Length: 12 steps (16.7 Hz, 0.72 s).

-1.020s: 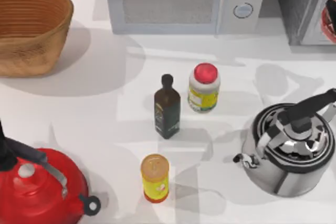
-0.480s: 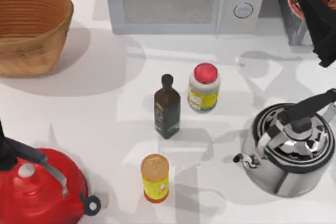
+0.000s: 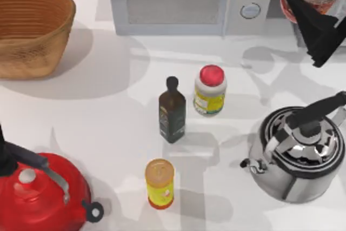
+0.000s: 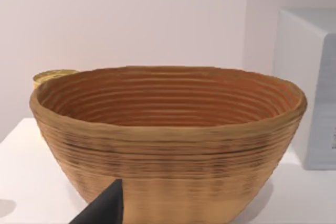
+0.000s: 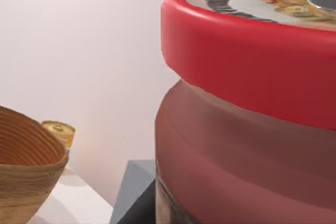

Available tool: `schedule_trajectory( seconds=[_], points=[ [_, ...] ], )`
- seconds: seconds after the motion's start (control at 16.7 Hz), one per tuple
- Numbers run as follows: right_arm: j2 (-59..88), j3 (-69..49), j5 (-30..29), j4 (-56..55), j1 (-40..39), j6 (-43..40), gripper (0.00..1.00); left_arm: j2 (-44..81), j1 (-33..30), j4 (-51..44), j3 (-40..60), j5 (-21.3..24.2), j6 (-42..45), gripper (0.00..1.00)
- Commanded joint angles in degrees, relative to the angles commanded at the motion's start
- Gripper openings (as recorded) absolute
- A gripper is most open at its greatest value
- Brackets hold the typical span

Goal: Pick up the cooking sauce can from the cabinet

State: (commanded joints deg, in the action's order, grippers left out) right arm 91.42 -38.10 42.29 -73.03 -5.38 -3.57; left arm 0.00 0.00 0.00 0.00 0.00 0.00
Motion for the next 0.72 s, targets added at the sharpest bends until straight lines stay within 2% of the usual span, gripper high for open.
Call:
schedule_trajectory(
  seconds=[0.72],
  points=[
    [20.8, -1.4, 5.5, -10.9, 4.6, 2.5, 0.00, 0.0, 0.0, 0.0, 0.0, 0.0, 0.0, 1.00]
  ],
)
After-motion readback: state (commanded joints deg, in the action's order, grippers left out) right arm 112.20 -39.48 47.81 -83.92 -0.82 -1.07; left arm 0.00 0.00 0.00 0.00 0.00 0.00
